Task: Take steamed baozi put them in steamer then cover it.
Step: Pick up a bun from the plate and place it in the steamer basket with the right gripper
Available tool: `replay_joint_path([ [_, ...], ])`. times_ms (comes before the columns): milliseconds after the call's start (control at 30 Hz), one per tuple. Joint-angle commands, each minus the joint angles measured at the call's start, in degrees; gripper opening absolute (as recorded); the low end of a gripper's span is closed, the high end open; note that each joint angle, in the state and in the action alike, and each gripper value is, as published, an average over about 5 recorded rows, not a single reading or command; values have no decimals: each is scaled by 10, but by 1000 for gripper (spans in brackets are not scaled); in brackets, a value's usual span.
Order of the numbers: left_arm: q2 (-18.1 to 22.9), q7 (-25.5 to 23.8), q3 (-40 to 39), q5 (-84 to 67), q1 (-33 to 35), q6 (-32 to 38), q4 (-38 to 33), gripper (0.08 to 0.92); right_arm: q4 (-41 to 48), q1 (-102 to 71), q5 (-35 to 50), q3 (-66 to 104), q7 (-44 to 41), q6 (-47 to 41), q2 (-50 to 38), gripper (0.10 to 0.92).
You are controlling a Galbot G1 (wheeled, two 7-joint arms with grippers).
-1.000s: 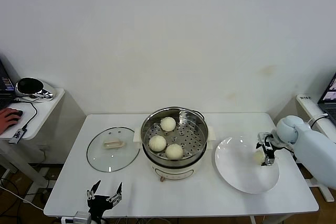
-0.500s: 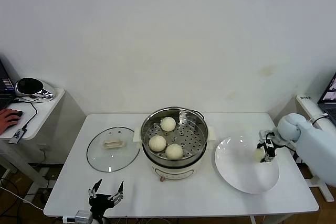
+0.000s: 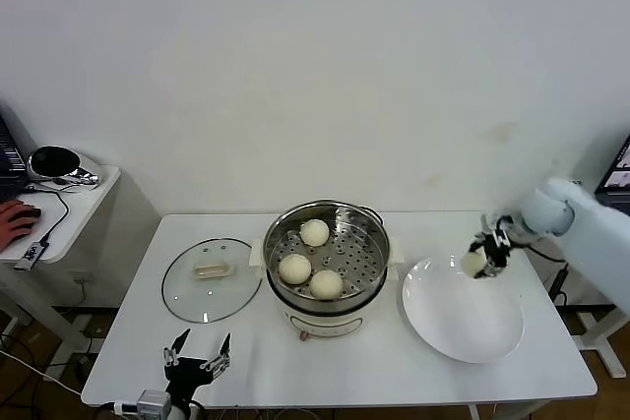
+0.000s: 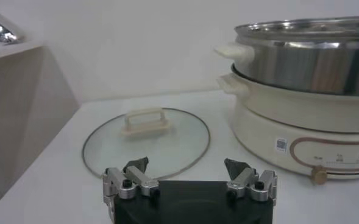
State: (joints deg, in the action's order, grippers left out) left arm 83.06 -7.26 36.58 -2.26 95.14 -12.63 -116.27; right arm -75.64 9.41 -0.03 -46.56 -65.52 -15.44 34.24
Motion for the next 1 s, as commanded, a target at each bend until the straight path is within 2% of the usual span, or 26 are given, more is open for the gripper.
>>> replay_joint_path([
  [33, -5, -1, 5, 0, 3, -2, -21, 823, -81, 330, 236, -270, -2, -90, 62, 619],
  [233, -8, 1, 9, 0, 5, -2, -29, 823, -67, 381, 317, -310, 4, -132, 154, 619],
  [433, -16, 7, 10, 3, 14, 1, -41, 823, -42, 369, 348, -319, 17, -161, 238, 617],
  [733, -10, 7, 14, -4, 10, 1, -53, 823, 25, 307, 336, -335, 23, -169, 318, 619],
  [1000, -10, 7, 10, -7, 3, 0, -42, 823, 70, 250, 302, -329, 33, -170, 341, 619],
])
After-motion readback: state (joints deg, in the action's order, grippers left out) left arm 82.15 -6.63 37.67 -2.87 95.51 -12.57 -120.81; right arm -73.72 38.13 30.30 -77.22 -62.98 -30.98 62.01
